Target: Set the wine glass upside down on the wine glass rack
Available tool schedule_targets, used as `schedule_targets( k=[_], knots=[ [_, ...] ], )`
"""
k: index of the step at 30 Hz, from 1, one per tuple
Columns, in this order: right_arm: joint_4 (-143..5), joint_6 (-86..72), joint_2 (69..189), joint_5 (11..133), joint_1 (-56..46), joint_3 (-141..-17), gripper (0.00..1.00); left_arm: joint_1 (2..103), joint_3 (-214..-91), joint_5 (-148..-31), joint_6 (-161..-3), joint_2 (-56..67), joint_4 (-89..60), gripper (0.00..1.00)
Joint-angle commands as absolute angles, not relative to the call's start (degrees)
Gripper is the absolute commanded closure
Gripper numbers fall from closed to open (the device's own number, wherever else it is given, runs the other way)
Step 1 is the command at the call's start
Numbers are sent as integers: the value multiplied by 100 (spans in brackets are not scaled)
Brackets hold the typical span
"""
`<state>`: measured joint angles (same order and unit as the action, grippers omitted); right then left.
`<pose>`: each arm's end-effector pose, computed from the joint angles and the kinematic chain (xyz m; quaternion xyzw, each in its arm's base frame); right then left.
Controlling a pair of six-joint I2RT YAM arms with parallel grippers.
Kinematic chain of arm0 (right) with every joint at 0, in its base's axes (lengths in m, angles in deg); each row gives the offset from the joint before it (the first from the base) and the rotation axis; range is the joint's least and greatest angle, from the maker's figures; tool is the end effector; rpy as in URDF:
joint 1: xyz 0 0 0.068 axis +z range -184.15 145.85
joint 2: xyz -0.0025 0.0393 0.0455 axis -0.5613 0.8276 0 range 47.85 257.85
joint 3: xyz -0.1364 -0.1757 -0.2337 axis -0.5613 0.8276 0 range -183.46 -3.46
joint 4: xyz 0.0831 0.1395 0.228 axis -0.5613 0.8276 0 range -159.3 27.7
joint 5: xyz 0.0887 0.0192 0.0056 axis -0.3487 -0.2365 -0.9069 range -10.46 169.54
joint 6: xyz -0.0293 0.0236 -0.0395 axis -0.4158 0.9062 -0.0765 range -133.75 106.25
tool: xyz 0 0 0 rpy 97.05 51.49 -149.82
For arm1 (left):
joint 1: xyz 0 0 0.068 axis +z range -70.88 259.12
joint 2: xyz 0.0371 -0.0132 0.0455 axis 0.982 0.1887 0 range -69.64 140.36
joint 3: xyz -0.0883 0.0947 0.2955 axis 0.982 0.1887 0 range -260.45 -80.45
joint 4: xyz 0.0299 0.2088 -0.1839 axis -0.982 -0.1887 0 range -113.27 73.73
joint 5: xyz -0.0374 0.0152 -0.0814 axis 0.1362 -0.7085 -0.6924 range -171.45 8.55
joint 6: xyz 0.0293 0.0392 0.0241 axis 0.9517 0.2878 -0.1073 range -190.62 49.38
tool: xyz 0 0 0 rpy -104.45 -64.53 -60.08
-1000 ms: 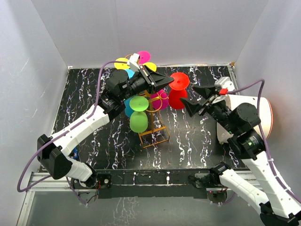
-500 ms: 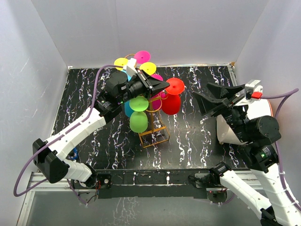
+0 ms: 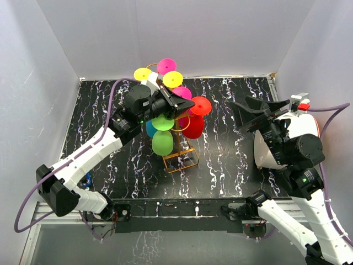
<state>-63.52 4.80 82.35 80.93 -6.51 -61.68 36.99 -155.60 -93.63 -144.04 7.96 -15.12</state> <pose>0.0744 0.0379 0.4875 -0.0369 0.5872 0.3106 0.7466 0.2387 -0.2263 0.4675 -0.1203 0.7047 -0.6285 0.3064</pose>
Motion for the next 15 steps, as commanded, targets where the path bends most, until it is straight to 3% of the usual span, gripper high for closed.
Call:
schedule_targets(
  k=[1,15],
  knots=[
    [-6674,578,8255,8191,-651,-6147,33,3685,-15784,-9159,-14193,427,-1666,100],
    [-6848,664,8371,8022,-648,-6077,33,3682,-15682,-8936,-14166,271,-1805,100]
  ],
)
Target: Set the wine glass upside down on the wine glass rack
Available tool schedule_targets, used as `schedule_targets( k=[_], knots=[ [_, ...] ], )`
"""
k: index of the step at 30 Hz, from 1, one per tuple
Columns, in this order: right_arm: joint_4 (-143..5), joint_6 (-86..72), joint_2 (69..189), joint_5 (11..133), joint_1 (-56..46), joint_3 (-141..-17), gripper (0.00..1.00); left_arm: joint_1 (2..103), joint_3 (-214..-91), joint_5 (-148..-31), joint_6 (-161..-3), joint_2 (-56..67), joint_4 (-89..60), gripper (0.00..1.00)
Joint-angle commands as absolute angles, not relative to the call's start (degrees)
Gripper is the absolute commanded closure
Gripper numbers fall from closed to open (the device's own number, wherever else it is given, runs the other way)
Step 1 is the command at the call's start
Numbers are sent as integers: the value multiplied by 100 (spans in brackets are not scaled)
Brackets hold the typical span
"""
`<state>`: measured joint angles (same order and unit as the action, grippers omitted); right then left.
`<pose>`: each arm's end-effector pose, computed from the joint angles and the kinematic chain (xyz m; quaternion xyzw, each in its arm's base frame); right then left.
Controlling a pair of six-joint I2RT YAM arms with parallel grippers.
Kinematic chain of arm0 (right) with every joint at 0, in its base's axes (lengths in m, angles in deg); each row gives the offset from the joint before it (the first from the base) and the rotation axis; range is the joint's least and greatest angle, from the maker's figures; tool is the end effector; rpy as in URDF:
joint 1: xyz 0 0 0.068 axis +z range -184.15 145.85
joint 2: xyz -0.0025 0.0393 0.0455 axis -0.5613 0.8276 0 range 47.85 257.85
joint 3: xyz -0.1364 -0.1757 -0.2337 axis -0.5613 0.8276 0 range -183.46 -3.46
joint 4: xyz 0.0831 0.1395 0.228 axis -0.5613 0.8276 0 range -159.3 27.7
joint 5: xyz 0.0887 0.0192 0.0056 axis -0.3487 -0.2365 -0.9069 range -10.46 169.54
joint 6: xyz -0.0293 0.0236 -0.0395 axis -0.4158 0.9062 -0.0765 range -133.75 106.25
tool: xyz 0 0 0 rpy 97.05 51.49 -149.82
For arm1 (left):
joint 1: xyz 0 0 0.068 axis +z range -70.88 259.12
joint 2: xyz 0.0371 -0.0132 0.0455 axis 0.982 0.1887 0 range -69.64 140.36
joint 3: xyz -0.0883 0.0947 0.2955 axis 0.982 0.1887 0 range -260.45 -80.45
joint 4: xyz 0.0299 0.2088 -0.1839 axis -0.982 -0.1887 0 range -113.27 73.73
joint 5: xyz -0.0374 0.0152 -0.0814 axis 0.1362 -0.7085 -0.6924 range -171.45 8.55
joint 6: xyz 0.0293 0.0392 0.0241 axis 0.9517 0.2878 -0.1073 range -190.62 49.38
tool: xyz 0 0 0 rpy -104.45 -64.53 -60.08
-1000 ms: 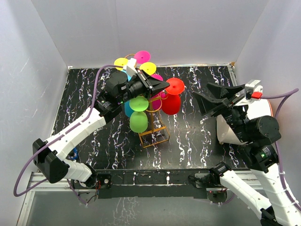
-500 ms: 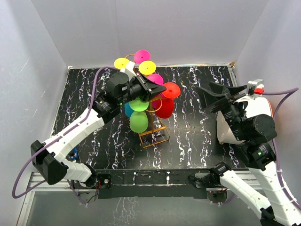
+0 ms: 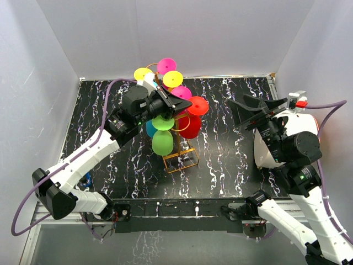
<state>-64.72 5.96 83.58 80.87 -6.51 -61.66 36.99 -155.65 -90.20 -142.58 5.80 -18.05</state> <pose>0.0809 0.0414 0.4882 -0.0314 0.5878 0.3183 0.7431 0.2303 -0.2158 0.4736 -0.1334 0.7069 -0.6110 0.3306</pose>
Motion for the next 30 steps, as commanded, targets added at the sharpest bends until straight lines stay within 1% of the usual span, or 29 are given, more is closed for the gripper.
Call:
schedule_targets(
  k=[1,9,13,16,17,20,24,30],
  knots=[
    [-6869,676,8365,8031,-651,-6055,33,3684,-15687,-8923,-14156,269,-1824,100],
    [-6914,669,8371,8063,-647,-6050,33,3685,-15612,-8678,-13889,111,-2050,100],
    [-6947,607,8378,7830,-651,-6017,33,3685,-15465,-8446,-13759,-97,-2154,100],
    [-7020,616,8387,7746,-647,-5951,33,3685,-15519,-8514,-13684,-72,-2199,94],
    [-7019,622,8388,7776,-651,-5949,33,3685,-15549,-8558,-13663,-38,-2221,90],
    [-7001,589,8344,7929,-648,-5943,33,3685,-15694,-8630,-13564,74,-2365,84],
    [-6993,518,8305,7994,-647,-5953,32,3685,-15735,-8596,-13494,100,-2448,82],
    [-6957,516,8276,8030,-650,-5954,33,3684,-15826,-8593,-13411,161,-2617,81]
  ],
)
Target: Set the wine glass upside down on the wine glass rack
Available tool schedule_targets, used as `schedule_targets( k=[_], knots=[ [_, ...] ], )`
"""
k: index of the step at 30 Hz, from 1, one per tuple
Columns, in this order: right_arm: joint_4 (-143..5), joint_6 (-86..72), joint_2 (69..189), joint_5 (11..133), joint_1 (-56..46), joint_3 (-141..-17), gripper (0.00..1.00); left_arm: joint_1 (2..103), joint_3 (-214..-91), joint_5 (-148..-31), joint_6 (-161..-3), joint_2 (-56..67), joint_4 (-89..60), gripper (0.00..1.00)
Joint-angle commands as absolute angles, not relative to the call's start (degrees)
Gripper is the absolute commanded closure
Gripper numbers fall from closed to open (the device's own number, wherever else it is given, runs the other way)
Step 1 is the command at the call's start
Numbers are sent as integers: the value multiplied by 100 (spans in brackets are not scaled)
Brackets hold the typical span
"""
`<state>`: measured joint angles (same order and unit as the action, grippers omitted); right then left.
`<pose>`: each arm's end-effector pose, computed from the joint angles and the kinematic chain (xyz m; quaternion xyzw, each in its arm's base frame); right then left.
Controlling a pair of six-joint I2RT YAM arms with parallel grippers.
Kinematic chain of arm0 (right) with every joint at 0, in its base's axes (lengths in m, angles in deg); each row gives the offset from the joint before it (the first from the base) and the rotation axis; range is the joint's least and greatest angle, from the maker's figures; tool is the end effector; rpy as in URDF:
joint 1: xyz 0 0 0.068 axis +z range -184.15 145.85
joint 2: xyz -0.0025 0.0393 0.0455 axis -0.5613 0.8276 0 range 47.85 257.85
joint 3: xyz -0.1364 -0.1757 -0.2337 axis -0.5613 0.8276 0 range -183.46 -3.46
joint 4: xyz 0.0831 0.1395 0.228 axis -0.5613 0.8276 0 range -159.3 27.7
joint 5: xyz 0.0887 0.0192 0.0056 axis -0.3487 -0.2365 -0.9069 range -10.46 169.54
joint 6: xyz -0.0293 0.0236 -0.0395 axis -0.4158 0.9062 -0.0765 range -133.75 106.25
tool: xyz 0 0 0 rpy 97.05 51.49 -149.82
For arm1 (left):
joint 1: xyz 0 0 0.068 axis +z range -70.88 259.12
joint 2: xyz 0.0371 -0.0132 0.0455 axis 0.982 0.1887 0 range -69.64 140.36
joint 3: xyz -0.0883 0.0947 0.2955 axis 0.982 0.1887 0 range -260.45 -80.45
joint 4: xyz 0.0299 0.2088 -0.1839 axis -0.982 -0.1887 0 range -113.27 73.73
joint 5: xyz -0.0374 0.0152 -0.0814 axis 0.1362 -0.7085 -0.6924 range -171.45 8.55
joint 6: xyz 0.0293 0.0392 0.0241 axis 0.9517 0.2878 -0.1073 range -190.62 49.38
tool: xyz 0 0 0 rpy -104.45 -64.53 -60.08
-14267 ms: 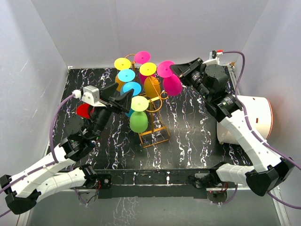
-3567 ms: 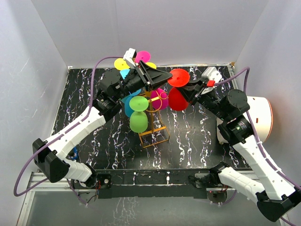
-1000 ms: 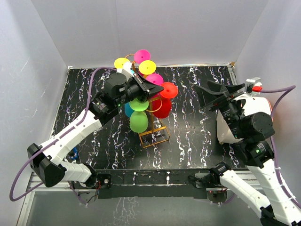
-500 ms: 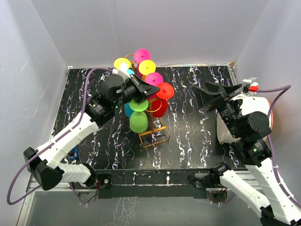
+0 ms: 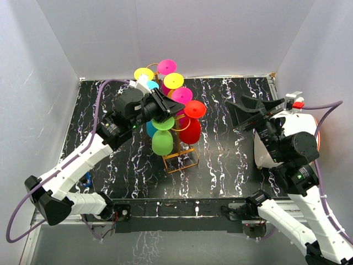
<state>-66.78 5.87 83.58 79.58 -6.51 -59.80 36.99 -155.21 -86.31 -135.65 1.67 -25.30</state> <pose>0.0848 0.0443 0.4813 -0.0409 0.5858 0.3242 0.7417 0.2125 -0.1964 0.4771 -0.1190 0.7310 -0.5588 0.3732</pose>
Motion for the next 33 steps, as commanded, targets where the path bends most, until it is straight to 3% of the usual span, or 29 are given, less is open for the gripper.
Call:
schedule_targets(
  k=[1,4,14,24,26,33],
  knots=[
    [-6957,516,8275,8038,-647,-5954,32,3685,-15851,-8593,-13382,163,-2650,79],
    [-6957,517,8266,8064,-647,-5954,32,3685,-16040,-8622,-13175,242,-2826,72],
    [-6930,549,8248,8110,-647,-5948,32,3685,-16193,-8383,-12840,118,-3217,64],
    [-6157,1089,8489,8601,-654,-6308,32,3685,-16828,-8644,-11214,-116,-3497,26],
    [-6109,1158,8467,8761,-649,-6288,32,3685,-16950,-8573,-10996,-194,-3738,4],
    [-6049,1234,8363,9127,-647,-6253,33,3685,-16745,-8005,-10313,-875,-4254,1]
  ],
)
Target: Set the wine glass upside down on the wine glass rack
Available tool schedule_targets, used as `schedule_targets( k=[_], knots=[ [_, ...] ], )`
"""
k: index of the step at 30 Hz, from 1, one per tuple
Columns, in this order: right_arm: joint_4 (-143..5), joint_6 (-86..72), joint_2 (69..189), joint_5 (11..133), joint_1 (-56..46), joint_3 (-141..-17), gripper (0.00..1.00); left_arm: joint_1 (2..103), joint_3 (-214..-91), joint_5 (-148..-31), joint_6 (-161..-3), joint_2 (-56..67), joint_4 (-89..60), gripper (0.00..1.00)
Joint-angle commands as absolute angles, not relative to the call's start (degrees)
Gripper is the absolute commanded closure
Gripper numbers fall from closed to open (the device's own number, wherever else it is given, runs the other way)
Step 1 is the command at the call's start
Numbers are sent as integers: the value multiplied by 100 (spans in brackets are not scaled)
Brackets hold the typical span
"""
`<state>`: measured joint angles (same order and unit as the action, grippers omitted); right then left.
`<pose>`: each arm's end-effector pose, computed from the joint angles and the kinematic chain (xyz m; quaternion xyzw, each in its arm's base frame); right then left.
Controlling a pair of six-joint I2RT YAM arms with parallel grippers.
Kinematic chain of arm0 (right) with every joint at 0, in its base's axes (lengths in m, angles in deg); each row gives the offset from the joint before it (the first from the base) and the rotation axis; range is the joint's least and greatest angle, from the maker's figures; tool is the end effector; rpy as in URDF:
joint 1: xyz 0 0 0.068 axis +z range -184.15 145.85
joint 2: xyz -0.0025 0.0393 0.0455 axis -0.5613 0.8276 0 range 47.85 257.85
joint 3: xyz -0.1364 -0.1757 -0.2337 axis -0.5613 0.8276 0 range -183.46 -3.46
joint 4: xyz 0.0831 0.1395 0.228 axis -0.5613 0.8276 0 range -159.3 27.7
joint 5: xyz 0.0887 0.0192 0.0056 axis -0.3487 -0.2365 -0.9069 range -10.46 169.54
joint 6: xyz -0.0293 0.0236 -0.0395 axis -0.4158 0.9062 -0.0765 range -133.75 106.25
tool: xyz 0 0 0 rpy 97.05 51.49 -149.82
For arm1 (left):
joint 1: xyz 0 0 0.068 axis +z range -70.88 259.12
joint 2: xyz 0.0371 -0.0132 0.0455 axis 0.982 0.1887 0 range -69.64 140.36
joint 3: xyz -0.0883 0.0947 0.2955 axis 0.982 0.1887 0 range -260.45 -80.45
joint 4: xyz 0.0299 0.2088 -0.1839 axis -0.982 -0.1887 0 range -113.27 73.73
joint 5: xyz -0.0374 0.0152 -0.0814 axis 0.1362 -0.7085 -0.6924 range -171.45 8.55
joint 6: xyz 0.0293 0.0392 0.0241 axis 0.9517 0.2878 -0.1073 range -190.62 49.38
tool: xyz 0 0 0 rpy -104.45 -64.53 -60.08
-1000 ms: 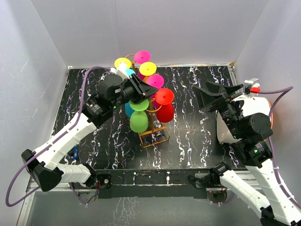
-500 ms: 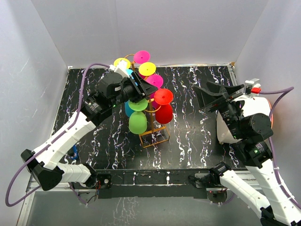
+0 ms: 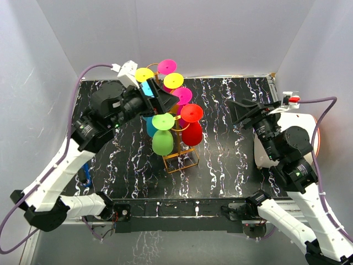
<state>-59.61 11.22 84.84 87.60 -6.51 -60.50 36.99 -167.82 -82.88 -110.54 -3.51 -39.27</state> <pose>0.0951 0.0439 0.4701 0.0390 0.6399 0.2991 0.7067 0.1683 -0.1535 0.5501 0.0225 0.7175 -0.4637 0.5192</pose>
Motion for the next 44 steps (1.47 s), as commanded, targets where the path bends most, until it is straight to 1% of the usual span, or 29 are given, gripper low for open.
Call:
schedule_targets(
  k=[1,8,11,18,27,32,36,44],
  knots=[
    [-6034,1235,8362,9188,-648,-6259,33,3685,-16648,-7935,-10149,-1010,-4261,1],
    [-5525,1365,8365,9907,-651,-6305,34,3685,-16114,-6212,-9295,-1933,-5051,1],
    [-5329,1465,8338,10339,-647,-6289,34,3685,-16054,-5898,-8927,-2156,-5262,1],
    [-5130,1452,8297,10666,-651,-6310,34,3685,-15933,-4755,-8583,-2514,-5449,1],
    [-4588,790,7958,11599,-648,-6727,34,3680,-15870,-4241,-8269,-3295,-5305,1],
    [-4833,300,7490,11294,-647,-6725,32,3685,-16059,-4233,-8113,-3496,-5363,1],
    [-5222,181,7106,11062,-651,-6498,32,3685,-16152,-4143,-8030,-3534,-5538,1],
    [-5245,228,7118,10980,-649,-6496,32,3693,-16225,-3940,-8181,-3417,-5715,1]
  ],
)
